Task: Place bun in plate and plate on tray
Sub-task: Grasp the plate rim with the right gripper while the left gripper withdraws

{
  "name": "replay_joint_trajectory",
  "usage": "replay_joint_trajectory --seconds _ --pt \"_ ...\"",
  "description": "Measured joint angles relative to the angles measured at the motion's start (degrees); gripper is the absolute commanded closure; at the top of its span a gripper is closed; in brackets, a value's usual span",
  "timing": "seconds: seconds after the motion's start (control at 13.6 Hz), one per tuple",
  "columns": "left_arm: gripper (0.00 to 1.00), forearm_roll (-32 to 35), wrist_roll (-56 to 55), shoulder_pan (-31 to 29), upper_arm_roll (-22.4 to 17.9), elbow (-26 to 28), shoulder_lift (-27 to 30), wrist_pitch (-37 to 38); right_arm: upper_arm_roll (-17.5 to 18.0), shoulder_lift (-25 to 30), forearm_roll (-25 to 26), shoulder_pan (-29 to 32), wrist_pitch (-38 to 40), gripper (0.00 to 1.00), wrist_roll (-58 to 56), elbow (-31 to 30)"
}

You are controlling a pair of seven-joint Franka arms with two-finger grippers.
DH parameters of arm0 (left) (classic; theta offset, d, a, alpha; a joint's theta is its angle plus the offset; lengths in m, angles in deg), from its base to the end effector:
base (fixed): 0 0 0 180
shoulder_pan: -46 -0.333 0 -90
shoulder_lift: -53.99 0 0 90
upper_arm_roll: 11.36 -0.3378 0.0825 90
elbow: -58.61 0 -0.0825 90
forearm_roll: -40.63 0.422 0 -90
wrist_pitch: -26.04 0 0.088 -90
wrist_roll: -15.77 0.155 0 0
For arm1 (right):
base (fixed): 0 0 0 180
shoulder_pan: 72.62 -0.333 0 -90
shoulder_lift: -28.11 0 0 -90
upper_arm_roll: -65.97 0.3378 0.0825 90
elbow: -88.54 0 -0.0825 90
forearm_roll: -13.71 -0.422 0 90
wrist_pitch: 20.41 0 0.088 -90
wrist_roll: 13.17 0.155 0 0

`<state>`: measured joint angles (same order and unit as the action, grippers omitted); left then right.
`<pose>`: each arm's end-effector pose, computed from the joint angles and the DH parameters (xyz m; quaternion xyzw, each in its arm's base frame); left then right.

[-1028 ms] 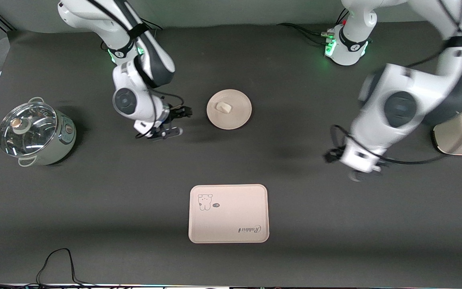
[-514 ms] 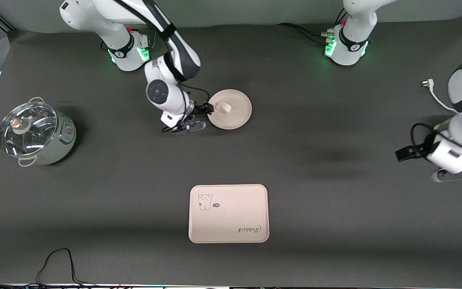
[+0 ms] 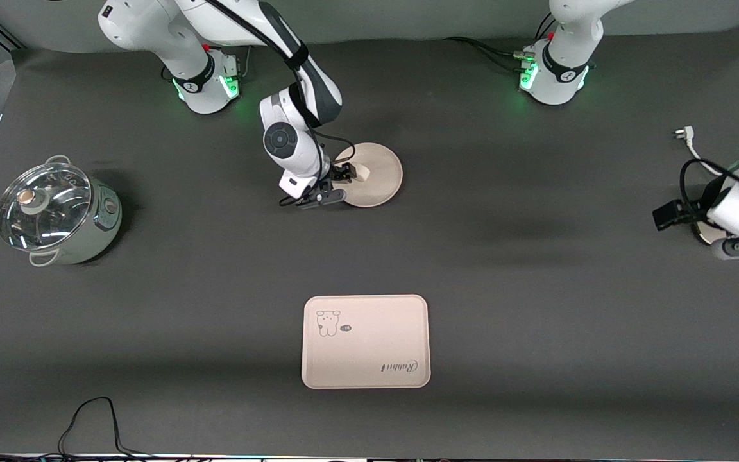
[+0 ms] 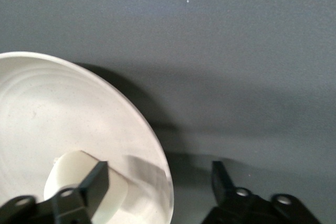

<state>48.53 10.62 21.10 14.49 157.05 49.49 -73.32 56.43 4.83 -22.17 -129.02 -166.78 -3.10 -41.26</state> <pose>0.6160 0.0151 0.4944 -0.9981 -0.0237 0.0243 0.0519 0.3736 0.3989 0.1114 -0.9897 -0.0542 0.0992 0.0878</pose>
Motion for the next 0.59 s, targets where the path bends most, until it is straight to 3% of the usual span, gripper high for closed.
replay_joint_trajectory --seconds 0.07,0.15,0.59 --pt "0.00 -0.5 0.7 0.0 -0.6 0.0 1.0 0.6 0.0 -0.1 0.0 -0.1 -0.1 0.88 0.0 -0.2" --pt "0.00 -0.8 1.3 0.0 -1.1 0.0 1.7 0.8 0.0 -0.1 0.0 -0.2 -0.3 0.98 0.0 -0.6" --pt "0.00 -1.0 1.7 0.0 -1.4 0.2 2.2 0.9 -0.1 0.8 0.0 -0.3 -0.9 1.00 0.0 -1.3"
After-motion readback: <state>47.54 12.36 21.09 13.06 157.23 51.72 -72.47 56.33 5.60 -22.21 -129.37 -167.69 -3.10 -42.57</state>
